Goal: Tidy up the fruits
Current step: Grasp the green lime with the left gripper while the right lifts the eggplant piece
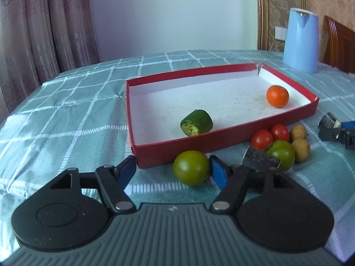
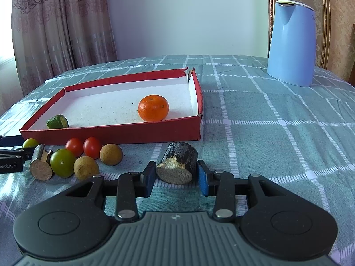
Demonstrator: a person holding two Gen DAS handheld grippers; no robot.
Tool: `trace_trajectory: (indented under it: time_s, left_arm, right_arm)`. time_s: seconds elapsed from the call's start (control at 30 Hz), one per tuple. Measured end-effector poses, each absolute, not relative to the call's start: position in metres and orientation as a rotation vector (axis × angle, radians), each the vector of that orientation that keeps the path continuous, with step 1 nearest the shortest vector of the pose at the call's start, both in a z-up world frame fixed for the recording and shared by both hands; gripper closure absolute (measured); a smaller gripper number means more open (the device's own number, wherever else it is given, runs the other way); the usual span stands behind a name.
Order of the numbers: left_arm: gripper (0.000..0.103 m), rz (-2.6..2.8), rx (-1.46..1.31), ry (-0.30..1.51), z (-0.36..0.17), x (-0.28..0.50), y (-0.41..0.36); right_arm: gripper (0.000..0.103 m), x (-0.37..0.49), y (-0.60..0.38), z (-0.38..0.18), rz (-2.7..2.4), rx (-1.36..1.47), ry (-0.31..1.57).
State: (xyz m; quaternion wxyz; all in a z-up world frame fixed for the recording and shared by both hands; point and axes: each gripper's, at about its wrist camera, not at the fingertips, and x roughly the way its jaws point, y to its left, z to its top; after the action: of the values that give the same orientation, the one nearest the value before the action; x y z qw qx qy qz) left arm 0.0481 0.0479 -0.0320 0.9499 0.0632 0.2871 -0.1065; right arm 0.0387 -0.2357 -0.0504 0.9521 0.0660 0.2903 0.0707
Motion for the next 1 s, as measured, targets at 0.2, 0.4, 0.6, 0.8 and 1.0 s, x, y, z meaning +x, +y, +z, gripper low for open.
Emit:
trace_trajectory:
  time_s: [0.2,0.4,0.6,0.8,1.0]
  left_arm:
    - [0.044,-0.201,0.121,0.577,-0.030,0.047,0.048]
    - [0.056,-0.175,0.128,0.567,-0.029,0.041,0.048]
    - [0.056,-0.148,0.200,0.558,-0.031,0.027,0.036]
    - [0.072,-0.184,0.222,0.570,-0.034,0.029,0.031]
    - [0.073,-0.183,0.211,0.565,-0.034,0.028,0.033]
  right_arm:
    - [0.065,0.039,-0.234,-0.050,0.139,0.121,0.591]
    - [0.065,0.039,-0.230,-0.051,0.132,0.100,0.593]
    - [0.063,0.040,-0.230,-0.051,0.136,0.099,0.593]
    - [0.063,0.040,-0.230,-0.051,0.135,0.098,0.593]
    - [0.063,0.039,-0.230,-0.051,0.135,0.098,0.593]
